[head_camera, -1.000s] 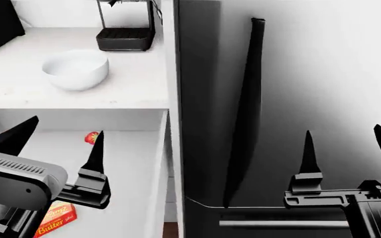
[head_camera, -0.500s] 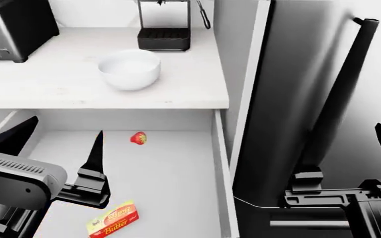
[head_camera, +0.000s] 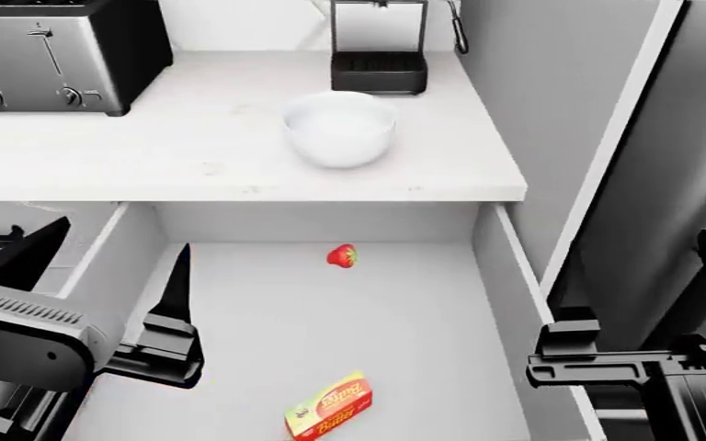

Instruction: Place the bar in the bowl and close the drawer.

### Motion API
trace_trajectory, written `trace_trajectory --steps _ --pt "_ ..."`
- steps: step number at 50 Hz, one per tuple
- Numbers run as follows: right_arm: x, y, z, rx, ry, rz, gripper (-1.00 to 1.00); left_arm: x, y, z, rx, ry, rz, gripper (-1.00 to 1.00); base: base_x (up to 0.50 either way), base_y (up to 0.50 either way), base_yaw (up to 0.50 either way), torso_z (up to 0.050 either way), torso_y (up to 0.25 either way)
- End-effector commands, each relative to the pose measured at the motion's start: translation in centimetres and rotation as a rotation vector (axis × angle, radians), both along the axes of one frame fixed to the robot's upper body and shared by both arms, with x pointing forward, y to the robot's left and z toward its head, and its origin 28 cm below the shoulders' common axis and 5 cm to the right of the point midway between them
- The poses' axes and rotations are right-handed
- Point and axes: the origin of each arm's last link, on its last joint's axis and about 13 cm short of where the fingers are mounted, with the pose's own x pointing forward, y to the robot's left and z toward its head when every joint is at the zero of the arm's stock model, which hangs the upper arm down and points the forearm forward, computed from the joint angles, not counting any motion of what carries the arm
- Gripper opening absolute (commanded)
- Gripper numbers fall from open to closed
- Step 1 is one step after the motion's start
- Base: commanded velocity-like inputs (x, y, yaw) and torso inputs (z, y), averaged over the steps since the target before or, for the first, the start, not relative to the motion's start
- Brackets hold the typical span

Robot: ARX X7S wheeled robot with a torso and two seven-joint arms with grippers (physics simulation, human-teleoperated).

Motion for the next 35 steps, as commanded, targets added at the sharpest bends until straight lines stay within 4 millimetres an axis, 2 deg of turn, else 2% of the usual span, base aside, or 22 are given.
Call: trace_trajectory --steps 1,19,25,32,35 --pt "0.0 0.0 0.0 0.000 -0.002 -0.002 1.00 0.0 0.0 0.0 0.001 0.000 0.000 1.00 0.00 0.50 0.00 0.050 0.020" --pt "-0.2 -0.5 0.8 0.003 -0.023 -0.010 1.00 0.3 0.1 0.7 0.016 -0.021 0.005 1.00 0.00 0.47 0.00 0.050 0.019" --pt "0.1 -0.8 2.4 0.019 -0.030 -0.018 1.00 0.8 0.3 2.0 0.021 -0.040 0.012 1.00 0.00 0.00 0.00 0.015 0.003" --pt "0.3 -1.3 6.2 0.006 -0.056 -0.020 1.00 1.7 0.7 5.0 0.030 -0.086 0.019 1.00 0.00 0.00 0.00 0.000 0.000" --pt "0.2 -1.4 7.2 0.008 -0.070 -0.025 1.00 2.0 0.8 6.0 0.040 -0.104 0.018 1.00 0.00 0.00 0.00 0.000 0.000"
